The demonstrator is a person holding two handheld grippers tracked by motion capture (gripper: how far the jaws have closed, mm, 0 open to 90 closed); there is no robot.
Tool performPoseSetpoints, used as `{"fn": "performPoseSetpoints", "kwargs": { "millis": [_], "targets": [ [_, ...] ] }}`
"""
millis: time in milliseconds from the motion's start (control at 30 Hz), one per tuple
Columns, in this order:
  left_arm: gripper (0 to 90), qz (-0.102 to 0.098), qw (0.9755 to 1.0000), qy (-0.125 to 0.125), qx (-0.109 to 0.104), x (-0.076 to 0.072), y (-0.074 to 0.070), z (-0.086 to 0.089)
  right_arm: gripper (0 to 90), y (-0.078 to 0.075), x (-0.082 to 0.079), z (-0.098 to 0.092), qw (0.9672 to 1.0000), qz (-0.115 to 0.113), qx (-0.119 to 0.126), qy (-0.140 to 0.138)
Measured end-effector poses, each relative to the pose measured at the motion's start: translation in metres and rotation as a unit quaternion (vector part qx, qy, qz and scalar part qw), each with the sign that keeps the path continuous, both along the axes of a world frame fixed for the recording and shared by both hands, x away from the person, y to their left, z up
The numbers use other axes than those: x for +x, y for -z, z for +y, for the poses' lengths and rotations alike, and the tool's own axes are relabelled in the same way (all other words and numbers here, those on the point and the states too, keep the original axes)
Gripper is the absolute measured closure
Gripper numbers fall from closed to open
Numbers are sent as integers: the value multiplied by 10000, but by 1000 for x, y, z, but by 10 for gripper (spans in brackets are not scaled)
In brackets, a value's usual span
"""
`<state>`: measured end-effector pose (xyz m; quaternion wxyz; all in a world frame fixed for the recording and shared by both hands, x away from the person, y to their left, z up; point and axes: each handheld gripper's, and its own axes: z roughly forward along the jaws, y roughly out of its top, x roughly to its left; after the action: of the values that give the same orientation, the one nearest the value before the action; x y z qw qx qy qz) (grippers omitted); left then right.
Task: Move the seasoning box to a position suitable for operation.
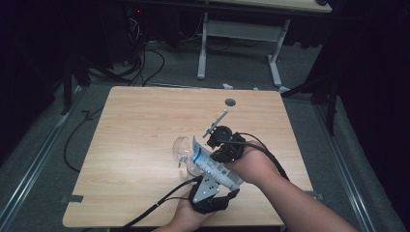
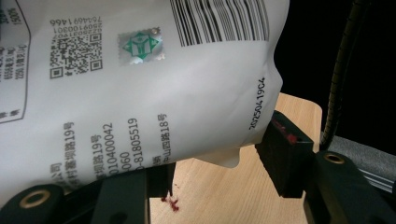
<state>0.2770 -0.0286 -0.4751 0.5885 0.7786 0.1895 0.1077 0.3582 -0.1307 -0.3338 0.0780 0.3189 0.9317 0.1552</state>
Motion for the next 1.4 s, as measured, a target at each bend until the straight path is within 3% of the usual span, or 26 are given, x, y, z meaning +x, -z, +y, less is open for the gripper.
{"fn": "performPoseSetpoints", "kwargs": {
  "millis": [1400],
  "targets": [
    [517, -94, 9999, -57, -54, 2, -3, -1, 899, -4, 2, -1, 10000, -68, 18, 10]
  ]
}}
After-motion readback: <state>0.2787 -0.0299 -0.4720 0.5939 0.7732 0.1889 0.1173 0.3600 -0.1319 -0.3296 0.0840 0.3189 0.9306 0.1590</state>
